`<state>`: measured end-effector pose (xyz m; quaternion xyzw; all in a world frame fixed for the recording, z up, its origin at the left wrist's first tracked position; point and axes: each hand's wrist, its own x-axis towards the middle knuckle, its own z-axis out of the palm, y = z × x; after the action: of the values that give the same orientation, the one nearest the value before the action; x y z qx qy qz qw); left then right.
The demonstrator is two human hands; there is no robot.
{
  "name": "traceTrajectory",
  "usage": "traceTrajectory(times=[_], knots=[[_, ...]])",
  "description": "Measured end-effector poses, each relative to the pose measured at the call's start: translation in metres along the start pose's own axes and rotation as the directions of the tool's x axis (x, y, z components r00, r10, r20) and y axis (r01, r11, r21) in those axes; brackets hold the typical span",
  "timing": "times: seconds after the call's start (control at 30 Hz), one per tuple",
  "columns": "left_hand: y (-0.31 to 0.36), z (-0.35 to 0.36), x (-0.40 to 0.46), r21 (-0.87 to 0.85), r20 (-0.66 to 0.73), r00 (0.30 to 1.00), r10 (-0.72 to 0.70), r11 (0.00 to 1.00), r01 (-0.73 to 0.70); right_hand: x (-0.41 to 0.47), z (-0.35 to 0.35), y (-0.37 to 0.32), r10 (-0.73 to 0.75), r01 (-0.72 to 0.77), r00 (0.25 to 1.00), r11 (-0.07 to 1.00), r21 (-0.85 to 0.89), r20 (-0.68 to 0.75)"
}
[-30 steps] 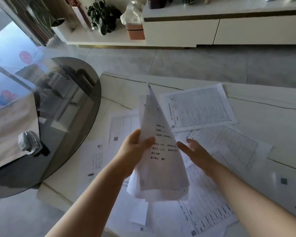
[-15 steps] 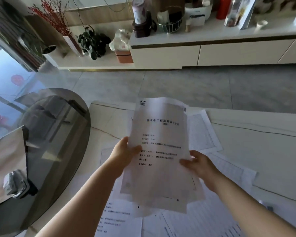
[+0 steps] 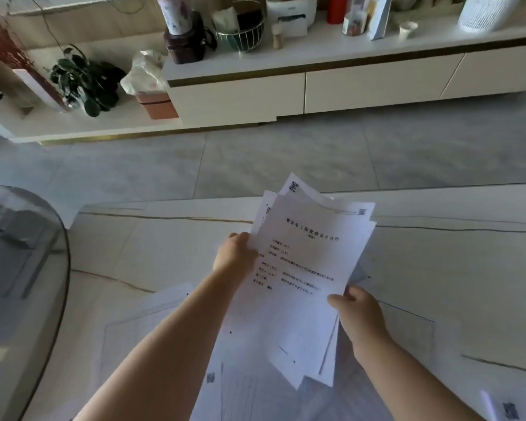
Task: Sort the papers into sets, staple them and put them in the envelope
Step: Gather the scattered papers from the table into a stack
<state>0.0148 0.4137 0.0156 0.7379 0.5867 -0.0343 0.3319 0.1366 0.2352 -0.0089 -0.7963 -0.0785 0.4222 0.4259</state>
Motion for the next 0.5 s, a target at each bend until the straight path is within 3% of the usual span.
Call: traceTrajectory(times=[0.07, 0.2, 0.37, 0.43, 0.5], knots=[[-0.003, 0.007, 0.02, 0.12, 0.03, 0.997, 0.067, 0.99, -0.07, 0.004, 0.005, 0.002, 0.006, -0.002, 0.998, 0.997, 0.072, -0.056], [-0.009, 0.015, 0.033, 0.222, 0.103, 0.994, 0.022, 0.974, -0.044, 0.019, 0.006, 0.018, 0.052, -0.026, 0.992, 0.976, 0.217, -0.115], [-0.013, 0.013, 0.033, 0.418, 0.044, 0.998, -0.053, 0.908, 0.029, 0.021, 0.008, 0.019, 0.109, -0.087, 0.993, 0.936, 0.341, -0.047], [-0.014, 0.008, 0.029, 0.441, 0.025, 0.999, -0.044, 0.897, 0.029, 0.021, 0.011, 0.016, 0.132, -0.114, 0.991, 0.929, 0.353, -0.026], [-0.017, 0.006, 0.026, 0.327, 0.007, 1.0, -0.016, 0.945, 0.012, 0.02, 0.016, 0.013, 0.157, -0.146, 0.988, 0.925, 0.349, -0.002]])
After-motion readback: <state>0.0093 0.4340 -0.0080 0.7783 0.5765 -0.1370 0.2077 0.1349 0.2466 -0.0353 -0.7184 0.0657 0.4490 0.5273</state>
